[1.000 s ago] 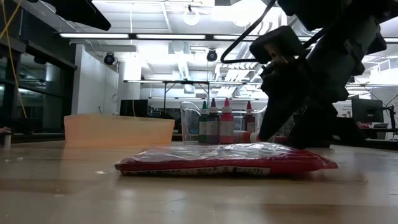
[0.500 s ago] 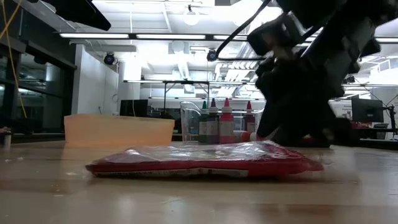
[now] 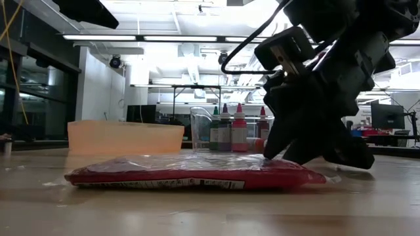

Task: Pick & Place Food Item
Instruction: Put the red popcorn bag into the orange bin

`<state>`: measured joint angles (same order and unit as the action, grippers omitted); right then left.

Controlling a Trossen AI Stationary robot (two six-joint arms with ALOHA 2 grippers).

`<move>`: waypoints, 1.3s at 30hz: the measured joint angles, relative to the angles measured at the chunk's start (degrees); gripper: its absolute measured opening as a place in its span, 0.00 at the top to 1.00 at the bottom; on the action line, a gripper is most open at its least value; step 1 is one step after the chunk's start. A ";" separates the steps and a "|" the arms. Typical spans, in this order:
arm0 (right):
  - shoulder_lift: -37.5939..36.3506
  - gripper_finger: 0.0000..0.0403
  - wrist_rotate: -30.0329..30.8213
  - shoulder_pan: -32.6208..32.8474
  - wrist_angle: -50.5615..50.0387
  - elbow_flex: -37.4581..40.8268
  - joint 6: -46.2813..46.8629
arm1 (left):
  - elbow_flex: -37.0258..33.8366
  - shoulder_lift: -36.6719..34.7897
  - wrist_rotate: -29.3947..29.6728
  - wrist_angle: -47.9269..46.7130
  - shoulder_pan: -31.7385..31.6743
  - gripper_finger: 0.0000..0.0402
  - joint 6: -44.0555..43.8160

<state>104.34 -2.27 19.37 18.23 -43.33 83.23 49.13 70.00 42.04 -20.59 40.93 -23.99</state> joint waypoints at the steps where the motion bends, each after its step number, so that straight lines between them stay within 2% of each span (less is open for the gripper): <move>1: 0.01 0.77 -0.61 -0.14 0.25 0.00 -0.35 | 0.00 0.00 0.00 0.01 0.00 0.46 0.00; 6: 0.01 0.66 -1.73 -0.73 0.55 0.00 -0.97 | 0.00 0.00 0.00 0.12 0.00 0.46 0.00; 11: 0.01 0.61 -1.26 -0.74 0.58 -0.03 -2.06 | 0.02 0.00 0.00 0.12 0.02 0.46 0.00; 39: 0.01 0.62 -2.31 -0.74 0.47 -0.07 -2.52 | 0.00 0.00 -0.02 0.32 0.02 0.46 0.13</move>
<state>104.36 -4.58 18.63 18.70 -43.40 80.71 49.12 70.00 42.02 -20.27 40.95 -23.86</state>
